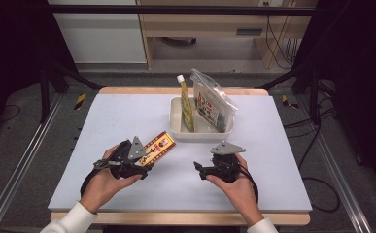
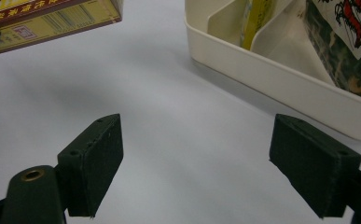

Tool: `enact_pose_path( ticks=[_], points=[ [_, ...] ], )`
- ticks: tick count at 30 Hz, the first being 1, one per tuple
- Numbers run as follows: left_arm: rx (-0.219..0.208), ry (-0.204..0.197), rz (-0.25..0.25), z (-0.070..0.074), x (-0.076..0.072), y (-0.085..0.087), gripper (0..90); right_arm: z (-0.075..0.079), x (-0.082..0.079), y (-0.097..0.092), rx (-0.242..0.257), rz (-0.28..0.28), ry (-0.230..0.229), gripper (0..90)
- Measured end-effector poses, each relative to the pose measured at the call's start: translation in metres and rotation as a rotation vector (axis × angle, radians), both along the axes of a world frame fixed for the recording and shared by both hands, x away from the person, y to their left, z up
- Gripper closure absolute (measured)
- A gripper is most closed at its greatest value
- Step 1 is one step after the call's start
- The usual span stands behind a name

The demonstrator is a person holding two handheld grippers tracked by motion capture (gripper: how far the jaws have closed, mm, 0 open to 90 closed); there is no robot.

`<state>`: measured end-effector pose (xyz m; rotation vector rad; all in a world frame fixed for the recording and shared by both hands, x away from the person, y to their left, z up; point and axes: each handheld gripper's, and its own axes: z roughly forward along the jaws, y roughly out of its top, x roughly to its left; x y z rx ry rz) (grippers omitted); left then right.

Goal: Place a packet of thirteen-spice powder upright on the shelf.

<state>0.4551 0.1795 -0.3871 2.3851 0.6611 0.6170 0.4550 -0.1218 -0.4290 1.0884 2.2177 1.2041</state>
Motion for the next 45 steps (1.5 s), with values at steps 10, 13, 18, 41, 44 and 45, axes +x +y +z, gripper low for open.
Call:
enact_pose_path(
  ticks=[10, 13, 18, 41, 44, 45],
  points=[
    [-0.018, -0.037, -0.013, 0.011, -0.002, -0.005, 32.4, 0.034, 0.0, 0.001, 0.012, 0.042, -0.016, 18.7],
    [-0.023, -0.056, -0.013, 0.012, -0.002, -0.007, 32.4, 0.045, 0.001, 0.004, 0.01, 0.056, -0.033, 18.8],
    [-0.036, -0.098, -0.023, 0.012, -0.002, -0.009, 32.4, 0.058, 0.002, 0.014, 0.026, 0.081, -0.045, 19.0],
    [-0.106, -0.135, -0.039, -0.008, -0.013, -0.003, 32.3, 0.058, 0.018, 0.048, 0.117, 0.149, 0.025, 19.6],
    [-0.112, -0.14, -0.043, -0.007, -0.015, -0.003, 32.3, 0.057, 0.02, 0.049, 0.121, 0.155, 0.036, 19.6],
    [-0.115, -0.139, -0.045, -0.007, -0.015, -0.004, 32.4, 0.057, 0.021, 0.049, 0.12, 0.157, 0.036, 19.6]
  ],
)
